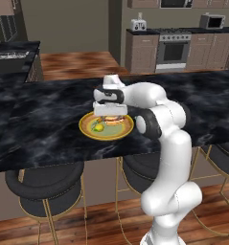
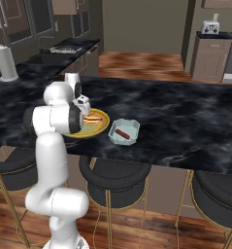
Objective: Place one cooked food and one vegetable from the large plate to each tupperware container.
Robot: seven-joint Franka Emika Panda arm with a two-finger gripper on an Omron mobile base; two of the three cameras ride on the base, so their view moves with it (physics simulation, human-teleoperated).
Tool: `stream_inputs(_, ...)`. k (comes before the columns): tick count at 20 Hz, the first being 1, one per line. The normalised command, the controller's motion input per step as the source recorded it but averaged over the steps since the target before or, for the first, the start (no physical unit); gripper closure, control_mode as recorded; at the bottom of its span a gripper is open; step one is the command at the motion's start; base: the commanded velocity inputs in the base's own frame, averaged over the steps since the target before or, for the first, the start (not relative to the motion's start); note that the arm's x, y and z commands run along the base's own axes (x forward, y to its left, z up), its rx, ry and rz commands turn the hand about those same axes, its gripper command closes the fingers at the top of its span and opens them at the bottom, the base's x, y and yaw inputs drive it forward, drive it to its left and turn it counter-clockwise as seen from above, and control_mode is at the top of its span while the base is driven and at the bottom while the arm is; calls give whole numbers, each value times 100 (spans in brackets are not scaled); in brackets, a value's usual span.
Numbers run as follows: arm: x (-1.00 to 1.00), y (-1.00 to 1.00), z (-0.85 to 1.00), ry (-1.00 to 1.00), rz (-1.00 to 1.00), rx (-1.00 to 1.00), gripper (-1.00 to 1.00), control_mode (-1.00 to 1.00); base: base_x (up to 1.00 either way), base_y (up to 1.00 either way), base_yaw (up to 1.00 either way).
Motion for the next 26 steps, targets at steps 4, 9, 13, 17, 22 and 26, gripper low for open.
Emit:
stream_inputs(4,26,51,-13,-7,0,0,-100,-100,0,0,0)
stream_inputs(9,11,44,-13,1,0,0,-100,-100,0,0,0)
stream_inputs(13,29,2,-29,5,0,-1,-100,-100,0,0,0)
stream_inputs(17,33,0,-27,2,0,-2,-100,-100,0,0,0)
stream_inputs(22,25,0,-25,3,0,-3,-100,-100,0,0,0)
stream_inputs(26,20,0,-28,2,0,-2,-100,-100,0,0,0)
